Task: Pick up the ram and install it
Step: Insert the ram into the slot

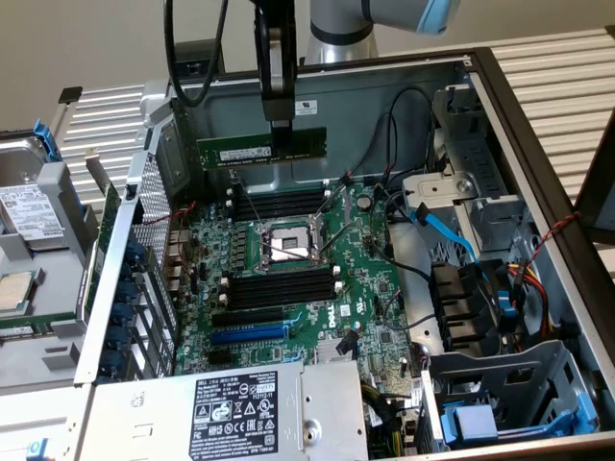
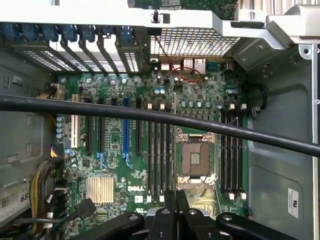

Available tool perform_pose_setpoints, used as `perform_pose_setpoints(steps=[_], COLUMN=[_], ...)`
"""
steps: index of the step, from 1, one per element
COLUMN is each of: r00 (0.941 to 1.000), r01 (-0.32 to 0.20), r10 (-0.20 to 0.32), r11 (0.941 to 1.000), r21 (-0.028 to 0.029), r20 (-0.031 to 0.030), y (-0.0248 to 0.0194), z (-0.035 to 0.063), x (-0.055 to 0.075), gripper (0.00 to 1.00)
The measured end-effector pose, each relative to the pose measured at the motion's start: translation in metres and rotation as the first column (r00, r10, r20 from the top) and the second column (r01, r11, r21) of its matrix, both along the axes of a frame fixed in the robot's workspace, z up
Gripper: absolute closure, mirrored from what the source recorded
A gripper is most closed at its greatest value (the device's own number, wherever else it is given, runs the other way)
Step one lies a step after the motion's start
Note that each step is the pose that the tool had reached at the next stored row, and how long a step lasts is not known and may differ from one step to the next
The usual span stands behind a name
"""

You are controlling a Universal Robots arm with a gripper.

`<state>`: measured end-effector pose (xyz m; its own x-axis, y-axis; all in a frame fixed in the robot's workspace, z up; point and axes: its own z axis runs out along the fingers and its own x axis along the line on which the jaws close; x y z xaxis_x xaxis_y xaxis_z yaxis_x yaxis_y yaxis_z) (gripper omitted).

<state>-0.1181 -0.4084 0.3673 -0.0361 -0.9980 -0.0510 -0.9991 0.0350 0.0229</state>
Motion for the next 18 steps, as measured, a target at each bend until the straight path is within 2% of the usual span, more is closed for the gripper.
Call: perform_pose_setpoints(steps=[3,12,18], r00=[1.0000,1.0000,1.0000], r01=[0.000,0.000,0.000], r10=[0.000,0.000,0.000], r11=[1.0000,1.0000,1.0000], r21=[0.0000,-0.0007,-0.0006], r20=[0.0033,0.0038,0.0040], y=[-0.0001,-0.0009,-0.0040], z=[-0.0053,-0.0216,-0.0325], x=[0.000,-0.001,-0.001], gripper=[0.88,0.88,0.88])
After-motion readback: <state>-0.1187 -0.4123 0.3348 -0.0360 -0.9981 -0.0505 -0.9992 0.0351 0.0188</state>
